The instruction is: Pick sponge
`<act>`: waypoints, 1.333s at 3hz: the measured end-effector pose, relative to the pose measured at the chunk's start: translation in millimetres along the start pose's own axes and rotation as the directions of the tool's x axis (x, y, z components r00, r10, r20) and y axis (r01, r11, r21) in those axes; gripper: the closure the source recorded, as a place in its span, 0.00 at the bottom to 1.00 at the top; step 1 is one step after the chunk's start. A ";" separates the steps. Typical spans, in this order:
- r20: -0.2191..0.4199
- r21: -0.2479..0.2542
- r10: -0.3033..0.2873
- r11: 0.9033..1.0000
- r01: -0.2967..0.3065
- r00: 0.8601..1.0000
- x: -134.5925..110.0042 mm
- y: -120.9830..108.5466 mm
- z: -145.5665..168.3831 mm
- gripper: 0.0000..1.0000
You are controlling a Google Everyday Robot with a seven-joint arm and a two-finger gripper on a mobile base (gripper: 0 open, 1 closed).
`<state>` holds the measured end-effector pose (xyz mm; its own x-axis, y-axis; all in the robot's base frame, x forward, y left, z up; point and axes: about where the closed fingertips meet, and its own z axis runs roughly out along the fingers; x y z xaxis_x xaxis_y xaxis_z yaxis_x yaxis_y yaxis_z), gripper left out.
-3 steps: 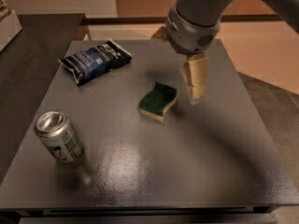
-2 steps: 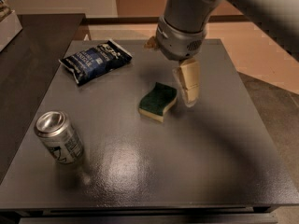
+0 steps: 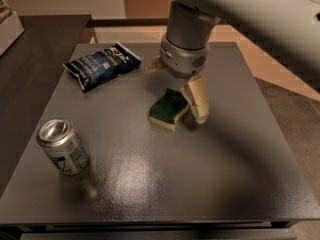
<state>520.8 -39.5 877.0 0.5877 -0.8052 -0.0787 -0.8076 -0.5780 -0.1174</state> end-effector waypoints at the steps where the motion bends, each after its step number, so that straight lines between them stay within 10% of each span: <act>1: 0.001 -0.033 -0.021 0.999 0.021 1.000 -1.8 4.4 16.1 0.00; 2: 0.001 -0.053 -0.029 0.998 0.029 1.000 -2.2 8.1 28.0 0.00; 4: -0.002 -0.090 -0.048 0.995 0.047 0.999 -2.8 12.6 40.4 0.41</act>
Offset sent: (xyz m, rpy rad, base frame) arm -0.0133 -0.0035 -0.0433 -0.0600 0.0742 0.0435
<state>511.0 -39.2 835.8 0.6255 -0.7770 -0.0712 -0.7800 -0.6250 -0.0318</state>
